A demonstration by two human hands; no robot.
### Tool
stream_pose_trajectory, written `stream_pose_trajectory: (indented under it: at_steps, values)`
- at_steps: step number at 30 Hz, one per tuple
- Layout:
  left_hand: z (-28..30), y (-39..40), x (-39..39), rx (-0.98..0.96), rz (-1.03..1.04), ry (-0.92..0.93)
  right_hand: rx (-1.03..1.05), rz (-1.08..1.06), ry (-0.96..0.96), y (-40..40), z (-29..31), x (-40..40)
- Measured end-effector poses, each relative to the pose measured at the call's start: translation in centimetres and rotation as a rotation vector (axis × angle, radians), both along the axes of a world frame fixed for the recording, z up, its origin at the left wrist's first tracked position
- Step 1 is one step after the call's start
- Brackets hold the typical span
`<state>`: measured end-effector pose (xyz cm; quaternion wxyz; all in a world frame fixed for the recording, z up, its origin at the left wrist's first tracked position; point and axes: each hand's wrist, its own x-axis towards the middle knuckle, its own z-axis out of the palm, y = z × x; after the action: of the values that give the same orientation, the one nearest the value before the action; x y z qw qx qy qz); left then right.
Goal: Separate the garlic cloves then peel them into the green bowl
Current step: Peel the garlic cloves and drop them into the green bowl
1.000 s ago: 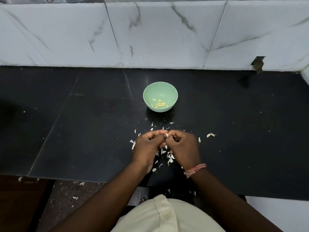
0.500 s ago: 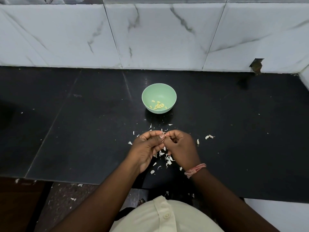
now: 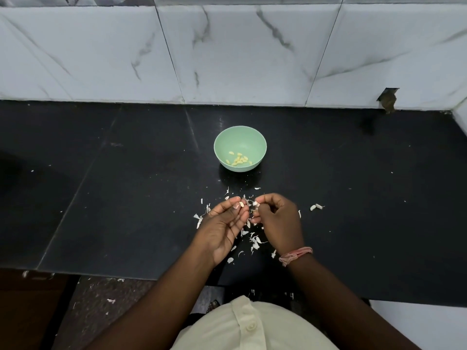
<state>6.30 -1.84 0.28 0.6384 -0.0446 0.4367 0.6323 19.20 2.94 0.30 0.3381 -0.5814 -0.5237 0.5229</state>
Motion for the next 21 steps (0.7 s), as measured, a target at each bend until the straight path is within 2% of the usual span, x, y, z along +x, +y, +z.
stream_pose_trajectory:
  at_steps: [5, 8, 11, 14, 17, 21]
  values:
    - [-0.1, -0.1, -0.1, 0.003, 0.002, 0.038, 0.203, 0.139, -0.319, -0.1, -1.2, 0.1]
    - [-0.4, -0.1, -0.2, -0.002, 0.014, 0.065, 0.339, 0.137, -0.397, 0.3, -1.2, 0.4]
    - [-0.6, -0.1, -0.3, 0.009, 0.030, 0.055, 0.294, 0.130, -0.308, 0.2, -0.9, 0.4]
    - [-0.8, -0.1, 0.0, 0.032, 0.036, 0.078, 0.270, 0.124, -0.112, -0.3, -0.7, 0.0]
    - [-0.6, 0.0, 0.2, 0.080, 0.025, 0.152, 0.176, 0.076, 0.114, -0.7, -0.3, -0.7]
    - [-0.4, -0.1, 0.2, 0.136, -0.006, 0.281, 0.114, 0.030, 0.232, -0.5, -0.6, -0.9]
